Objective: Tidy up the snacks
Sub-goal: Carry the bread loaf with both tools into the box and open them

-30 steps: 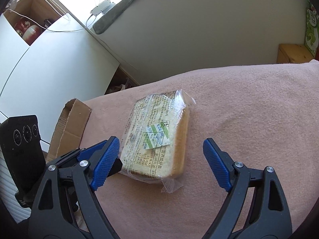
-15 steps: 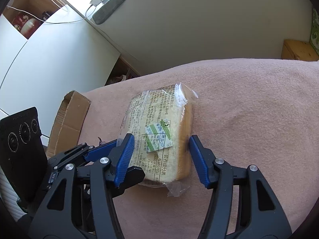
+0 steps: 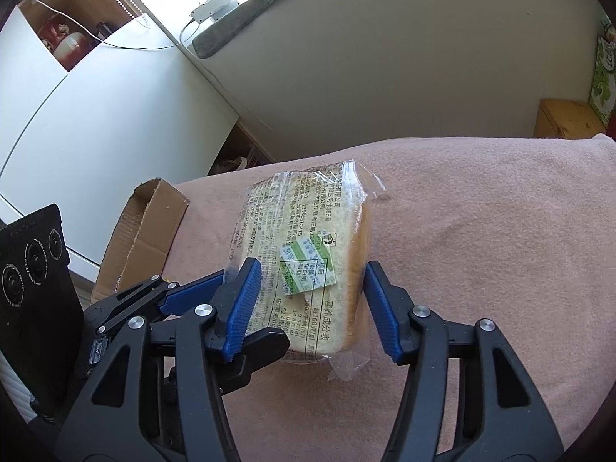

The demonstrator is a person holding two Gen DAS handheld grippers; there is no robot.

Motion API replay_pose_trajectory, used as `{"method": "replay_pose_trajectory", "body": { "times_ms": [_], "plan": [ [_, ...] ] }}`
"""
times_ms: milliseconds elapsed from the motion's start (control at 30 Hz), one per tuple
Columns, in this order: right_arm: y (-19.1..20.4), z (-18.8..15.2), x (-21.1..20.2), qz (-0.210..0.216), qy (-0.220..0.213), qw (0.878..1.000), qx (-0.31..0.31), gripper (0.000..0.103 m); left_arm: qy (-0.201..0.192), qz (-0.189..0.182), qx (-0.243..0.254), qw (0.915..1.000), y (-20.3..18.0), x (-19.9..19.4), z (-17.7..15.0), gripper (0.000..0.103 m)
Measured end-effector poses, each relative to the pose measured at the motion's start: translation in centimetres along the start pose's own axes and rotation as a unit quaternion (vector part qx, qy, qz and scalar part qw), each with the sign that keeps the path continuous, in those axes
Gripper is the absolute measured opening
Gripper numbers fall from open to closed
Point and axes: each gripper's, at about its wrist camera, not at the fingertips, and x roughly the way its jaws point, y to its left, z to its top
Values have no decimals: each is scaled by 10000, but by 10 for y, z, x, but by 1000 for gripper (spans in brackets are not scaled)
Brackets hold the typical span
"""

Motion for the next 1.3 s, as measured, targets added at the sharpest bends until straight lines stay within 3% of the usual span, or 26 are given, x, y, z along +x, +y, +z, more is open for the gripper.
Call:
{"method": "replay_pose_trajectory", "body": {
  "times_ms": [633, 1300],
  "plan": [
    [93, -19, -13, 260, -83, 9977, -616, 58, -583, 439, -110, 9973, 29, -94, -44, 57],
    [228, -22, 58, 875, 364, 9847, -1459, 58, -993, 1256, -957, 9824, 127, -172, -82, 57]
  ]
}}
